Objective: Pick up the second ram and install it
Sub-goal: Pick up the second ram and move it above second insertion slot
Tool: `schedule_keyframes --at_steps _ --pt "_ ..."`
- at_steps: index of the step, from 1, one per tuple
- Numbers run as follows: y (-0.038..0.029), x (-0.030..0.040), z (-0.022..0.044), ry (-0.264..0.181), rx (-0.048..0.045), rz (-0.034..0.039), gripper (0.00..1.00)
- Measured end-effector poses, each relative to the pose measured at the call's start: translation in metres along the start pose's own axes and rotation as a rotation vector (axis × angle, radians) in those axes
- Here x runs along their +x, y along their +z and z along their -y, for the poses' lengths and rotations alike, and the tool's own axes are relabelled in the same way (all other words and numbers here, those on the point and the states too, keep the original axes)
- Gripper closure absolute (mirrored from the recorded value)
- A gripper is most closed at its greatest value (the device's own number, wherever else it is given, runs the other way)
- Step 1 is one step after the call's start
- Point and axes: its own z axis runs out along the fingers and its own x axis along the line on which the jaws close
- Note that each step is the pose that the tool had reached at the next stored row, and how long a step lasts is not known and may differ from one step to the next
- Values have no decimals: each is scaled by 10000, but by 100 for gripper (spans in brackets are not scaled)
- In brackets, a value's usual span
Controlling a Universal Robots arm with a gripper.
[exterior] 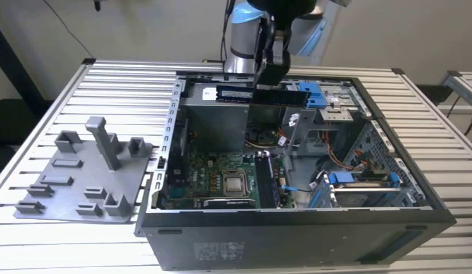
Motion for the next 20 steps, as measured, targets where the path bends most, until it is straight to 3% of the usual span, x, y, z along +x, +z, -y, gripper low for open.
schedule_keyframes --at_steps 11,20 --pt "-13 -25 329 0 -19 -1 86" --pt "-19 -37 487 0 -21 0 86"
